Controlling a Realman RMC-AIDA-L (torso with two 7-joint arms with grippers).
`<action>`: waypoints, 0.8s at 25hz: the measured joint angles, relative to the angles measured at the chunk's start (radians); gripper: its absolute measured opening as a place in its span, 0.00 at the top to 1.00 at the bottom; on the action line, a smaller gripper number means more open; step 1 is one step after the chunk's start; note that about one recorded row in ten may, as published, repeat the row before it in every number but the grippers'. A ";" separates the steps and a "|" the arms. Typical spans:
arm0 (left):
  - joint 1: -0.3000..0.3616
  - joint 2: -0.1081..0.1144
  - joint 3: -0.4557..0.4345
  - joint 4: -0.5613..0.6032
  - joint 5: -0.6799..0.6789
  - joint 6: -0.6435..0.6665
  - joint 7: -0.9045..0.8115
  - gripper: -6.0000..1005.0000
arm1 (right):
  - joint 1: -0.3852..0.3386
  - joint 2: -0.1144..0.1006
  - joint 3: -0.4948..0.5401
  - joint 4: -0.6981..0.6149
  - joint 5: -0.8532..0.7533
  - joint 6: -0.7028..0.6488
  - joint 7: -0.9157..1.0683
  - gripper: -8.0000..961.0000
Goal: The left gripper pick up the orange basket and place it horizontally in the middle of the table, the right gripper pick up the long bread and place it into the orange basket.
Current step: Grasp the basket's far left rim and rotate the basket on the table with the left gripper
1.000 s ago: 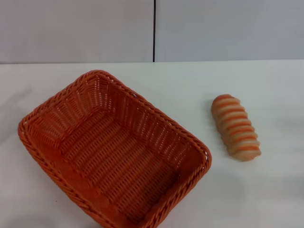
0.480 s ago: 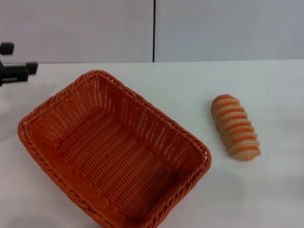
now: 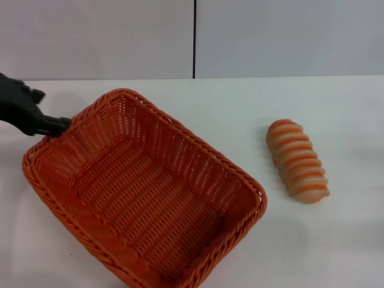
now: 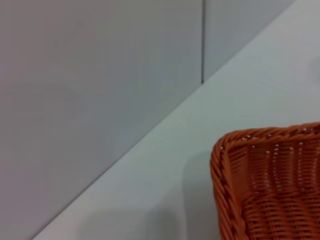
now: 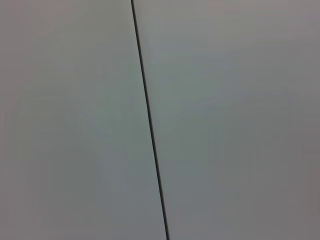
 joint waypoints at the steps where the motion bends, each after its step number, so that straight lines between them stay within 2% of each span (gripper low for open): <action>1: 0.001 0.000 0.027 -0.009 0.006 -0.015 -0.007 0.29 | 0.000 0.000 0.000 0.000 0.000 0.000 0.000 0.48; 4: 0.002 0.000 0.053 -0.022 0.008 -0.033 -0.015 0.30 | 0.000 0.000 0.000 0.001 0.000 0.000 0.000 0.48; 9: 0.002 -0.001 0.165 -0.087 0.043 -0.111 -0.061 0.30 | -0.001 0.001 0.000 0.001 0.000 0.000 0.001 0.49; 13: 0.008 -0.001 0.188 -0.104 0.049 -0.147 -0.067 0.30 | -0.002 0.000 0.000 0.001 0.000 0.002 0.001 0.49; 14: 0.027 -0.001 0.228 -0.122 0.047 -0.217 -0.072 0.30 | -0.001 0.000 0.000 0.001 0.000 0.002 0.001 0.49; 20: 0.036 -0.001 0.256 -0.138 0.049 -0.254 -0.077 0.30 | 0.000 0.000 0.000 -0.001 0.000 0.003 0.001 0.49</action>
